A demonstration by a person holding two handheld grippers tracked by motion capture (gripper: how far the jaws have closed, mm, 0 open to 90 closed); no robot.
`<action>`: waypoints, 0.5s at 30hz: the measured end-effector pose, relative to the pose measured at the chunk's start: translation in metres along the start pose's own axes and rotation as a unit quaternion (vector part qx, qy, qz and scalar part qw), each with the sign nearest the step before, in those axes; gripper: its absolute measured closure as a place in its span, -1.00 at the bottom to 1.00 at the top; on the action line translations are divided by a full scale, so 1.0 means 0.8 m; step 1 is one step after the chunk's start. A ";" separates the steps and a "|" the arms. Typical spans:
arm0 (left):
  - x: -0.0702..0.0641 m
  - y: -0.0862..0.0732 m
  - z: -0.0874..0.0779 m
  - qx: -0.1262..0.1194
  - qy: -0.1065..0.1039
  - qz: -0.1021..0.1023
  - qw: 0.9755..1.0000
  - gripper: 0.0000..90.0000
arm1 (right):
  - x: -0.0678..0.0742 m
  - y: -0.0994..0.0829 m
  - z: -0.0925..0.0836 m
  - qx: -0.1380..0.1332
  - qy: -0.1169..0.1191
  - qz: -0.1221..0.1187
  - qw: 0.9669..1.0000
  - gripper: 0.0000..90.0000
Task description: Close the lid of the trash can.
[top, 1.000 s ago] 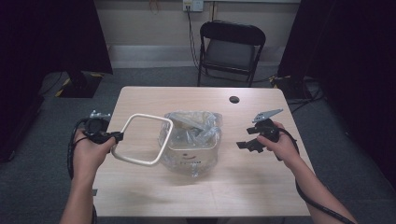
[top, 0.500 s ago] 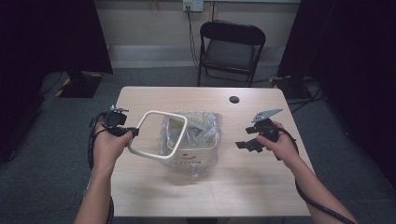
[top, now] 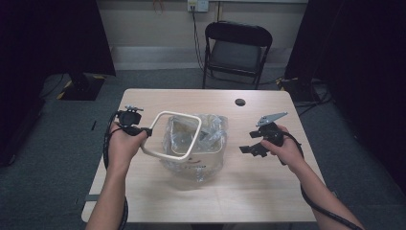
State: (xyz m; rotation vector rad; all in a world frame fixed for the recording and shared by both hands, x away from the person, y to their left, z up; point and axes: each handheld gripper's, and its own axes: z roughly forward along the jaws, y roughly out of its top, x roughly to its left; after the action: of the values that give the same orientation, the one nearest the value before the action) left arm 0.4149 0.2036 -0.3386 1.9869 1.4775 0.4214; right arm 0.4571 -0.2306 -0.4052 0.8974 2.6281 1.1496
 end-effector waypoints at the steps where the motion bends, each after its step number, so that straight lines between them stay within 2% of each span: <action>1: -0.002 0.001 0.001 0.001 -0.002 -0.003 1.000 0.82 | 0.000 0.000 0.000 0.000 0.000 0.000 1.000 -0.66; 15: -0.013 0.007 0.008 0.006 -0.003 0.001 1.000 0.82 | 0.001 -0.001 0.002 -0.003 0.001 0.001 1.000 -0.66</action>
State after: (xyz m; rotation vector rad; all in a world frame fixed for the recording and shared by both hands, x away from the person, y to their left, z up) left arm 0.4193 0.1911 -0.3390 1.9971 1.4782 0.4083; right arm 0.4564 -0.2295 -0.4066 0.8970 2.6249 1.1594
